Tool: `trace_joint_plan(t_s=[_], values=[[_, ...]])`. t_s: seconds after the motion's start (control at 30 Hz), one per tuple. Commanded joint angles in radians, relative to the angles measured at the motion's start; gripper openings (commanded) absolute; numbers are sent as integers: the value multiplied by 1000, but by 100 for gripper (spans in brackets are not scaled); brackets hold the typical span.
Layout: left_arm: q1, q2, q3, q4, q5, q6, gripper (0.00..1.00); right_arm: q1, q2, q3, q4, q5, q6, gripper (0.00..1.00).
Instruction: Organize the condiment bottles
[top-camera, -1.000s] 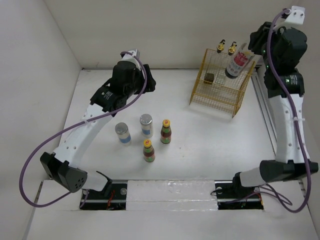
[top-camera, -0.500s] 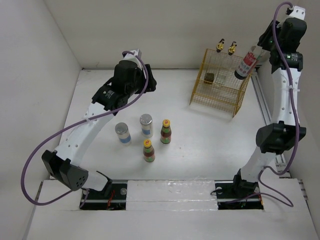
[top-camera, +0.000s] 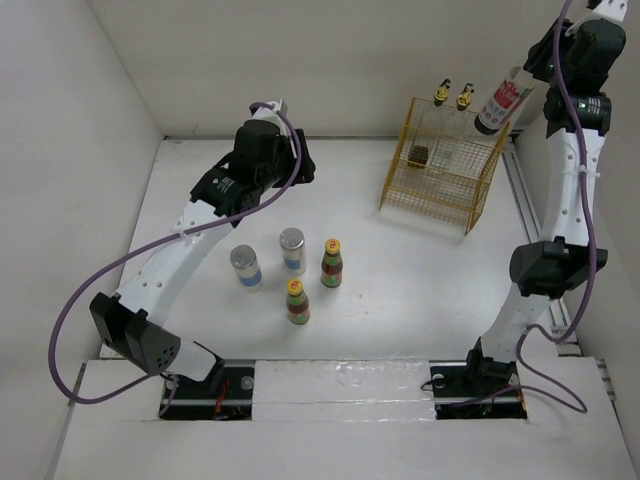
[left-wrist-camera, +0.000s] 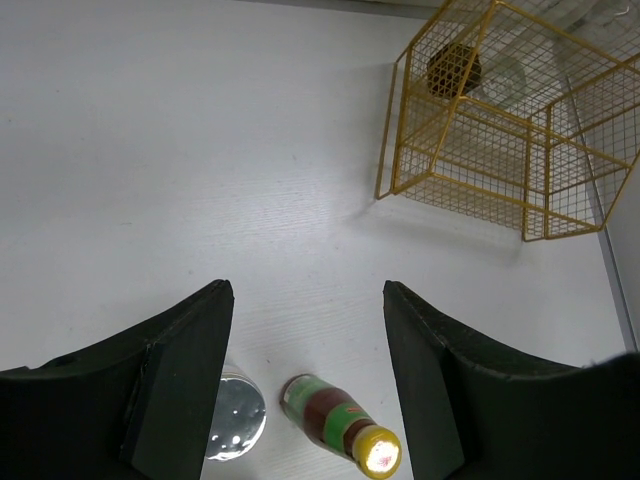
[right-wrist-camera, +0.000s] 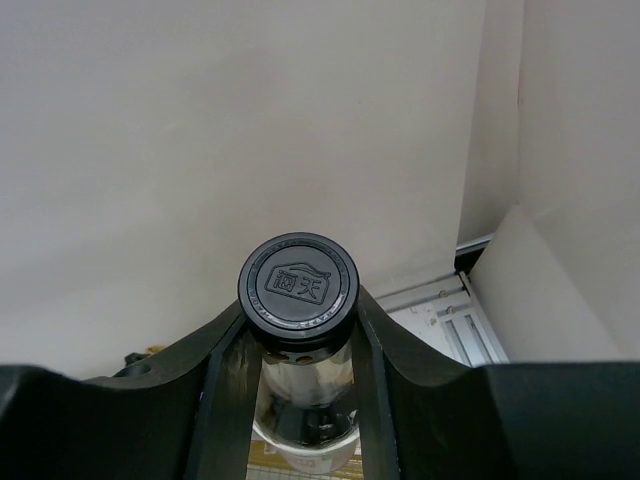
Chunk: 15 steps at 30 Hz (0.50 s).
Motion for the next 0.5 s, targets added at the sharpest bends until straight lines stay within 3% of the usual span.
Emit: trace_joint_plan(t_s=[0.0,0.3,0.47], values=[[4,-5,59,32,-4,11,57,-10,12,41,172,10,14,0],[4,4,59,23,-13,2,57,-10,32,-35,273,29,5,0],[4,4,48,23,-13,-7,57,15,-4,-207,396,85,-34,0]])
